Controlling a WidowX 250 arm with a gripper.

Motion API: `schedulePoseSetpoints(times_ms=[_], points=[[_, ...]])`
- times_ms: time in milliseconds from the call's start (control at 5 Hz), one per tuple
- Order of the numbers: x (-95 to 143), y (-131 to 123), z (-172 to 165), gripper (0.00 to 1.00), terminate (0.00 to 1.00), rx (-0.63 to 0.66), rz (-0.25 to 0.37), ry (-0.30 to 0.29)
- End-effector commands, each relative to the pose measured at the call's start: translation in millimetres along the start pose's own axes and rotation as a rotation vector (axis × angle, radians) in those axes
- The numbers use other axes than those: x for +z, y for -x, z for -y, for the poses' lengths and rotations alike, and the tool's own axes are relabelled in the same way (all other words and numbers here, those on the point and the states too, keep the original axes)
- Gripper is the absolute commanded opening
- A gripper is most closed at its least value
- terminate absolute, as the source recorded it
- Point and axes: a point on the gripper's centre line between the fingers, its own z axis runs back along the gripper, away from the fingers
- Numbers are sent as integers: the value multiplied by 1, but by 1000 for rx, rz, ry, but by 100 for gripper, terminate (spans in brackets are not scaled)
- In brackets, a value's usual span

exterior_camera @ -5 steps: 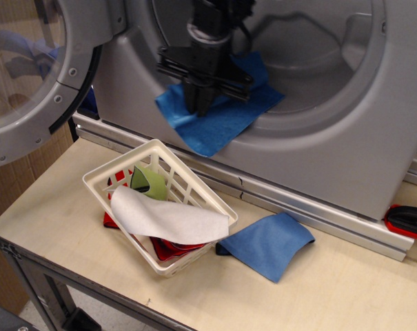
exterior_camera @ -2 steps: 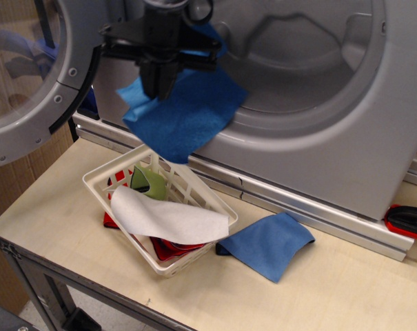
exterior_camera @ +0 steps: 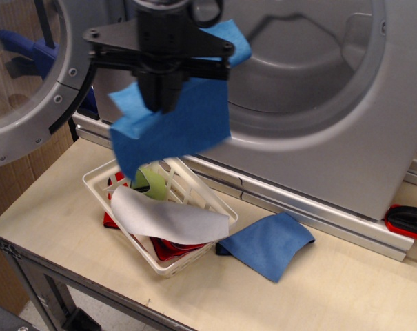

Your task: Take clothes out of laundry machine

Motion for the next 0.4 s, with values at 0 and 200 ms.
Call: schedulePoseSetpoints(times_ms=[0, 200], points=[[4, 11, -13, 0, 0, 128, -74, -50], [-22, 16, -8, 0, 0, 88, -135, -2]])
